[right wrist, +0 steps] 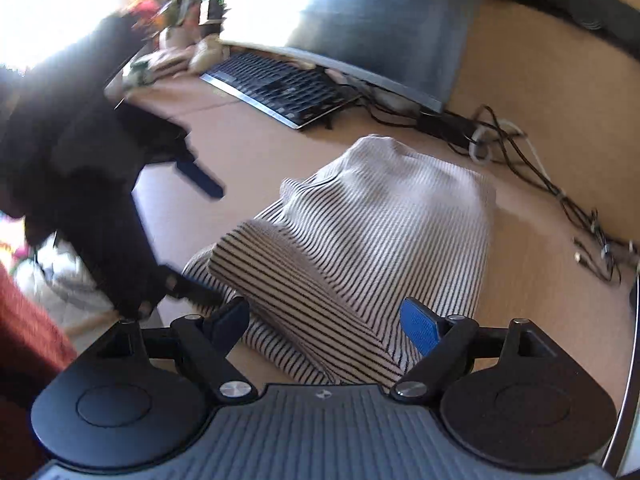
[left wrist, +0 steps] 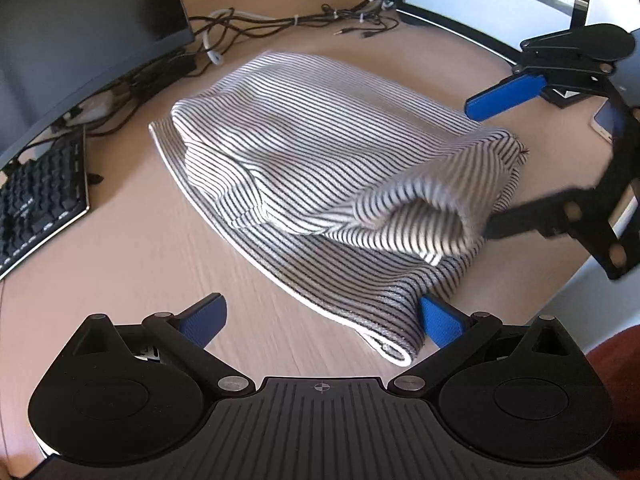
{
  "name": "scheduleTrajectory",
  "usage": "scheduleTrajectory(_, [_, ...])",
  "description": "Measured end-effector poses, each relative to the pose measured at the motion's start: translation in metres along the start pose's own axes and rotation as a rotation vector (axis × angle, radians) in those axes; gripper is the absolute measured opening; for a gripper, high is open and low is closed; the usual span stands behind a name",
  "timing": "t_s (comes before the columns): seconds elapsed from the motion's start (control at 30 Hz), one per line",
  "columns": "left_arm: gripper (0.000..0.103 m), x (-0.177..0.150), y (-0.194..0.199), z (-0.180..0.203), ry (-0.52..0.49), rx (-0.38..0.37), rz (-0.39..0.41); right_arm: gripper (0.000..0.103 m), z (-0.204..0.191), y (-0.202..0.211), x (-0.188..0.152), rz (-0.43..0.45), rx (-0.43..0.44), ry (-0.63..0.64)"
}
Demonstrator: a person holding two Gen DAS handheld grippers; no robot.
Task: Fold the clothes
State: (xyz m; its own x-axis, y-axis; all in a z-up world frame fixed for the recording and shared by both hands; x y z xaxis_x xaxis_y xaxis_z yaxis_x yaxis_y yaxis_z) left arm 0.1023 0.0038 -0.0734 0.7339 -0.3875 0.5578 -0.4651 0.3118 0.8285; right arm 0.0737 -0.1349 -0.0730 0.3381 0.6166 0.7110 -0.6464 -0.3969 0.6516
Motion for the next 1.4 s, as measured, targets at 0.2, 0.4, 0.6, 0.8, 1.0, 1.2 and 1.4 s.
scheduleTrajectory(0.2, [0.103,0.011,-0.001,-0.024,0.148,0.005,0.042,0.083,-0.03,-0.014,-0.007,0.018,-0.022,0.182])
scheduleTrajectory(0.4, [0.103,0.014,0.005,-0.041,0.26,0.023,0.072,0.083,-0.048,-0.021,-0.007,0.067,-0.061,0.311])
scheduleTrajectory(0.6, [0.103,0.007,0.033,-0.048,0.276,0.012,0.119,0.069,-0.022,-0.034,0.002,-0.02,-0.019,0.079])
scheduleTrajectory(0.8, [0.103,-0.005,0.049,-0.041,0.163,-0.001,0.101,0.066,0.008,-0.042,0.01,-0.096,0.073,-0.198])
scheduleTrajectory(1.0, [0.103,-0.014,0.027,-0.022,0.042,-0.022,0.036,0.066,0.014,-0.043,0.006,-0.109,0.09,-0.275])
scheduleTrajectory(1.2, [0.103,-0.004,-0.01,-0.011,-0.096,0.075,0.033,0.066,0.019,-0.047,0.011,-0.134,0.097,-0.317])
scheduleTrajectory(1.4, [0.103,0.019,-0.017,-0.026,-0.015,0.093,0.08,0.074,0.016,-0.026,0.012,-0.094,0.032,-0.262])
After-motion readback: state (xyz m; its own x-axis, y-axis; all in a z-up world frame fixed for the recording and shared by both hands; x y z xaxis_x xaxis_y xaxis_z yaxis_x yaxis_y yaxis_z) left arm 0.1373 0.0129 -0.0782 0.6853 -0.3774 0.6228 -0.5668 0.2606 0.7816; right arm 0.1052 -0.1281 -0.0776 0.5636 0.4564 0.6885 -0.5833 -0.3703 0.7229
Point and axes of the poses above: each gripper's, at about its wrist camera, not at the fingertips, and y roughly against the way its jaws point, z to its right, x to its top, the point moved 3 cm from there along -y, roughly the way its jaws point, and after that the axes turned 12 degrees about -x, right-handed, at the moved point
